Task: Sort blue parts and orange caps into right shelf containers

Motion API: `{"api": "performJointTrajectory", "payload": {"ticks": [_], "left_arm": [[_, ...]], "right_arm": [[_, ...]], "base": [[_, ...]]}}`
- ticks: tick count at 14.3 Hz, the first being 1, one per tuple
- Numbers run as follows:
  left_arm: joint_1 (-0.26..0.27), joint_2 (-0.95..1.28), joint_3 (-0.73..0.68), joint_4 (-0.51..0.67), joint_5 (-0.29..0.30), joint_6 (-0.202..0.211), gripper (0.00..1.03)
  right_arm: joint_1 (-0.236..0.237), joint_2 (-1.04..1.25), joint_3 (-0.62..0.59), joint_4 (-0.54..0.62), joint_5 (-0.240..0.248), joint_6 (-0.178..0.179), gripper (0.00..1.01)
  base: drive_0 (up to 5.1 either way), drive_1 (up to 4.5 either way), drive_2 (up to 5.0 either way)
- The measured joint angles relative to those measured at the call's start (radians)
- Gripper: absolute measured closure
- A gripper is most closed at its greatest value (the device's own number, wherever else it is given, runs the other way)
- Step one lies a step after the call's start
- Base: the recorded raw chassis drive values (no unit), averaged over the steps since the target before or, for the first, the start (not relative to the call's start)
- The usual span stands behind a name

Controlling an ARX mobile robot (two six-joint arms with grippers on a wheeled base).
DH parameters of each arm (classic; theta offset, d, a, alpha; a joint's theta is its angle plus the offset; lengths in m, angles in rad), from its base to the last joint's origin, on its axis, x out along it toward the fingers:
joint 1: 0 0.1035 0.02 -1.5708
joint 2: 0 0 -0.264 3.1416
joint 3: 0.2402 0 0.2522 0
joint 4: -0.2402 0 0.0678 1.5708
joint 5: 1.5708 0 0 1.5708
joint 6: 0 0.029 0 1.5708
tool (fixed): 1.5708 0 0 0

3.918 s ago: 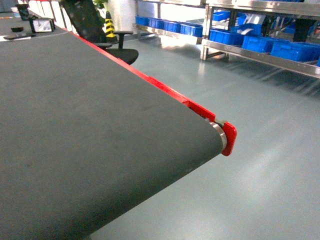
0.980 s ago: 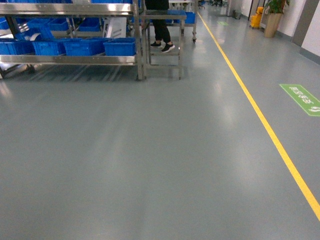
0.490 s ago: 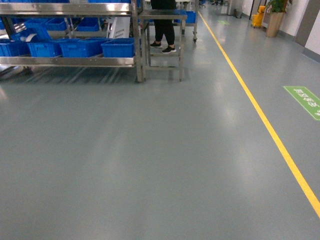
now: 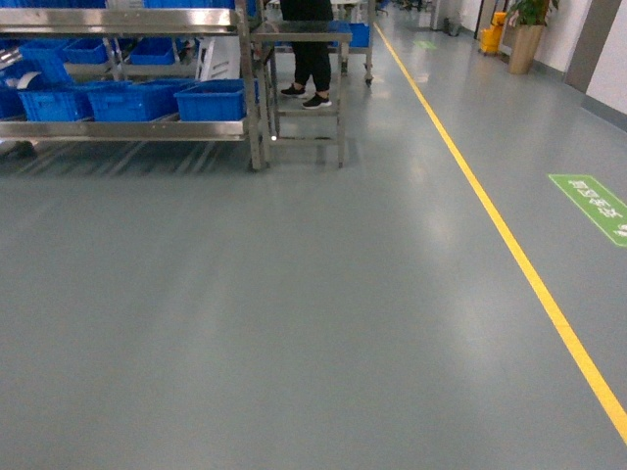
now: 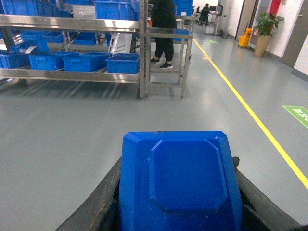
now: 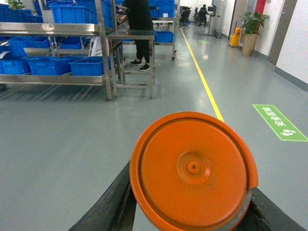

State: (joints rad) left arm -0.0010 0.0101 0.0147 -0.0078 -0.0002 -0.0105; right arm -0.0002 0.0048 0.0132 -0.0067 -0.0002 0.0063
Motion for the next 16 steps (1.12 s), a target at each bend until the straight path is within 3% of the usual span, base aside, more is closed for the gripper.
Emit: {"api": "performJointTrajectory", "payload": {"ticks": [16], "left_arm": [[0.000,0.000,0.000,0.004,0.000,0.000,0.59]], "right_arm": [[0.000,0.000,0.000,0.000,0.000,0.000,0.58]], "base": [[0.1,4.26,-4.1]]}}
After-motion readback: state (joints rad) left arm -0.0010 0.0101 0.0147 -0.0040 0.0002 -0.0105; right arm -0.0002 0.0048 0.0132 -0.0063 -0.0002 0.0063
